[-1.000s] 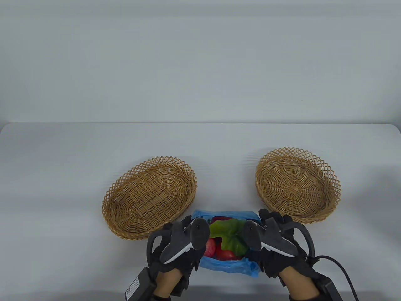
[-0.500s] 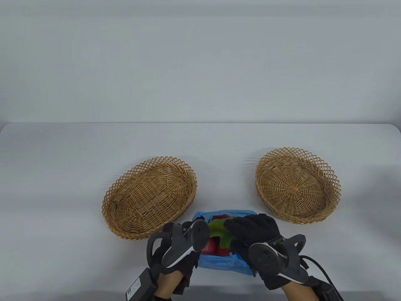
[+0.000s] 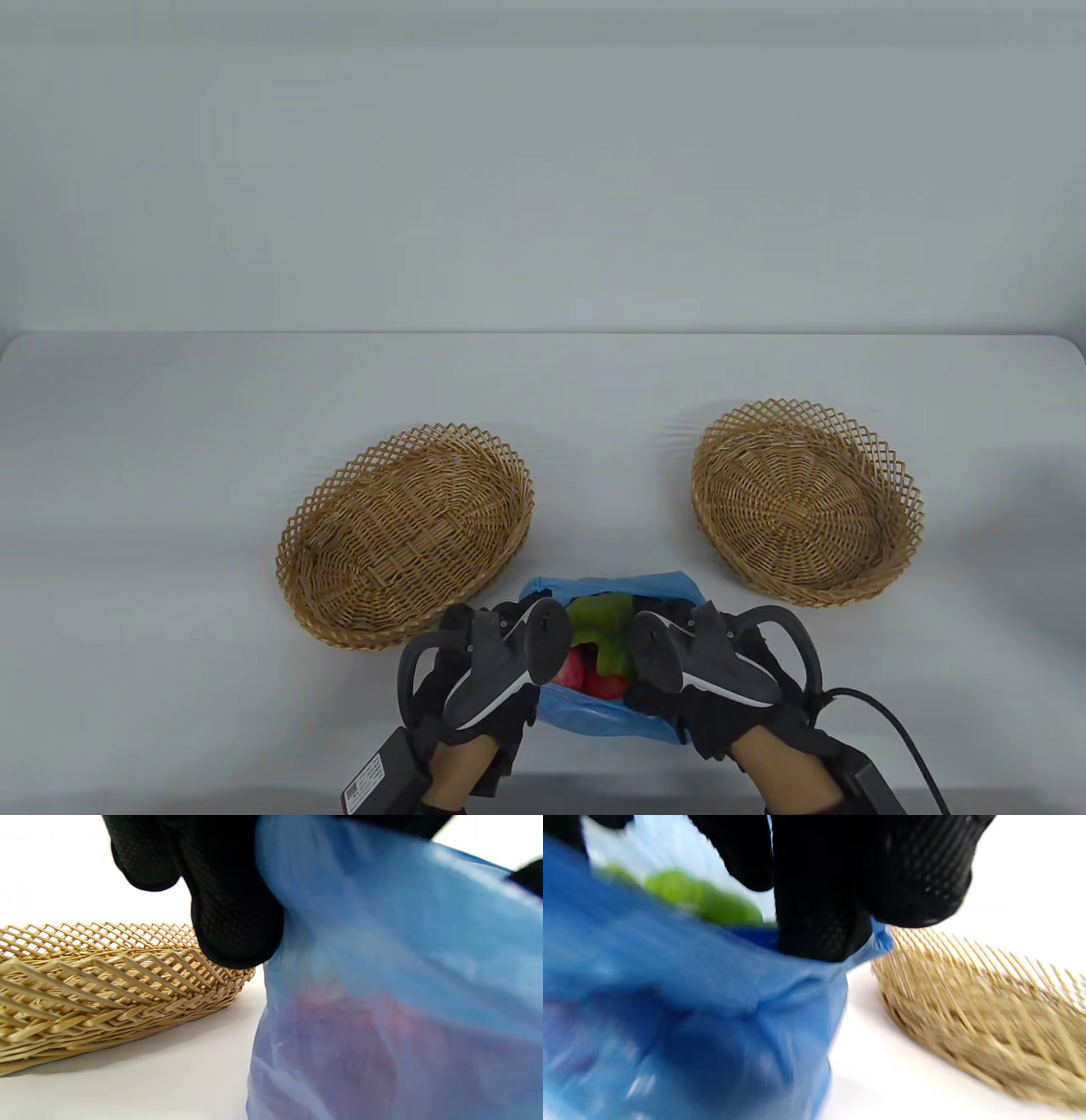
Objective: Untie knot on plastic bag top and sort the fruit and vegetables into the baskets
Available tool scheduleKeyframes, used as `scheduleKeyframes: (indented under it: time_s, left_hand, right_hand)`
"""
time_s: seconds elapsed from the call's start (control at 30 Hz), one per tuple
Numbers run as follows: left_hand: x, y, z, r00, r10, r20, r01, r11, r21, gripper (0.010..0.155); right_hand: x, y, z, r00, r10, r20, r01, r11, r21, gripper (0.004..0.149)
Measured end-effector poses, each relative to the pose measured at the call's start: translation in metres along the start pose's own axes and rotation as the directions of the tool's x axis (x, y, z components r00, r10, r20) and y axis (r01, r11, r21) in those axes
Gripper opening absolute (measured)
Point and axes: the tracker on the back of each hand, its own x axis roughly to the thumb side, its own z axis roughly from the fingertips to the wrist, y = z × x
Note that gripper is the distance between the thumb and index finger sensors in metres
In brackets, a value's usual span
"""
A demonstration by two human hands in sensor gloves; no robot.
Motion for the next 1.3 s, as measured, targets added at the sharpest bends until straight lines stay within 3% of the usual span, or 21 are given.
scheduleKeyframes:
  time_s: [0.3, 0.5, 0.73, 0.83, 0.97, 1.13, 1.3]
  left_hand:
    - [0.000, -0.001, 0.000, 1.000, 0.013, 0.012, -0.013, 1.000, -0.017, 0.064]
    - [0.000, -0.002, -0.001, 1.000, 0.012, 0.012, -0.012, 0.999, -0.035, 0.063]
    - [-0.001, -0.002, -0.001, 1.000, 0.022, 0.010, -0.022, 0.999, -0.035, 0.063]
    - [-0.002, -0.002, -0.001, 1.000, 0.025, 0.008, -0.025, 0.999, -0.028, 0.063]
    - [-0.004, -0.001, -0.002, 1.000, 0.028, -0.009, -0.029, 0.999, -0.020, 0.062]
    - [-0.008, -0.002, -0.004, 0.999, 0.027, -0.038, -0.028, 0.999, -0.016, 0.062]
    - [-0.011, -0.002, -0.006, 0.998, 0.038, -0.054, -0.039, 0.999, -0.021, 0.061]
  right_hand:
    - [-0.003, 0.007, -0.011, 0.996, -0.081, 0.039, 0.081, 0.997, -0.012, 0.096]
    - [-0.003, 0.006, -0.010, 0.993, -0.099, 0.059, 0.102, 0.994, -0.045, 0.070]
    - [0.004, 0.006, -0.008, 0.999, -0.041, 0.030, 0.045, 0.987, -0.153, 0.062]
    - [0.002, 0.005, -0.007, 0.997, -0.079, 0.010, 0.079, 0.969, -0.232, 0.045]
    - [-0.008, 0.002, -0.007, 0.987, -0.161, 0.023, 0.162, 0.965, -0.207, 0.042]
    - [-0.033, -0.004, -0.003, 0.913, -0.396, 0.095, 0.407, 0.894, -0.186, 0.043]
    - [-0.061, -0.010, 0.004, 0.825, -0.554, 0.110, 0.561, 0.783, -0.270, 0.043]
